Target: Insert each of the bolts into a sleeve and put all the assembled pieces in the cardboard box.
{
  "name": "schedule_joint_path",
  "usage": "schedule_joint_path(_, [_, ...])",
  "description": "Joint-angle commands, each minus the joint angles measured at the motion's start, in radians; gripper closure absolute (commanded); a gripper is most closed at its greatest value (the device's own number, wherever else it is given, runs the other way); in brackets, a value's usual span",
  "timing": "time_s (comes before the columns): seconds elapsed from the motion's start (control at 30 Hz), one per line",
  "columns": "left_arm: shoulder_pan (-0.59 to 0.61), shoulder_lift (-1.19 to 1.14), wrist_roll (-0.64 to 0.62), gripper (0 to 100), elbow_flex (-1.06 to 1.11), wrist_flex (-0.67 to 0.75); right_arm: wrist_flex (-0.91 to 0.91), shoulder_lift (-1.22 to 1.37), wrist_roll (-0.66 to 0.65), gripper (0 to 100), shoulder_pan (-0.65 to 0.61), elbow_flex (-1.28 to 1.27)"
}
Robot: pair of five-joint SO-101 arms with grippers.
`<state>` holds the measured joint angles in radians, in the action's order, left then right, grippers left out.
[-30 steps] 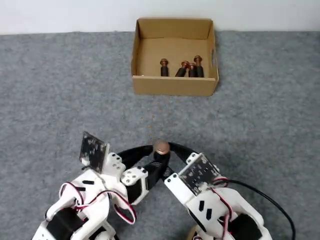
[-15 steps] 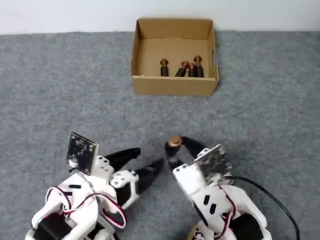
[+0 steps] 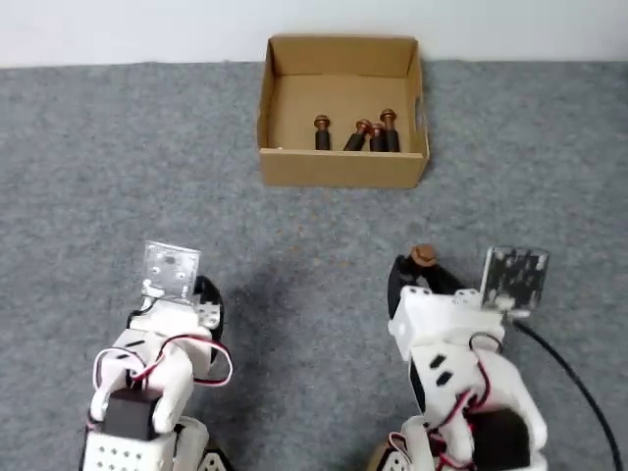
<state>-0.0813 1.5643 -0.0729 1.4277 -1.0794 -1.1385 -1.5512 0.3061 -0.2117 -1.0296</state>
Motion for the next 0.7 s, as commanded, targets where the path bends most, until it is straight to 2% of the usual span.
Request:
schedule_joint_path(0.0, [0.063,0.008,0.052,100,0.102,0.109,0.004,0.186,0.037,99.1,0.013,0.189])
schedule_joint_path(0.13, [0.101,0.008,0.052,100,0.194,0.183,0.008,0.377,0.040,99.1,0.013,0.333])
schedule_joint_path(0.27, [0.104,0.008,0.054,100,0.262,0.193,0.030,0.530,0.037,99.1,0.018,0.450])
schedule_joint_path(0.37, [0.104,0.008,0.052,100,0.263,0.193,0.142,0.636,0.032,99.1,0.021,0.523])
schedule_joint_path(0.67, [0.104,0.008,0.052,99,0.263,0.192,0.490,1.024,-0.115,99.1,0.019,0.700])
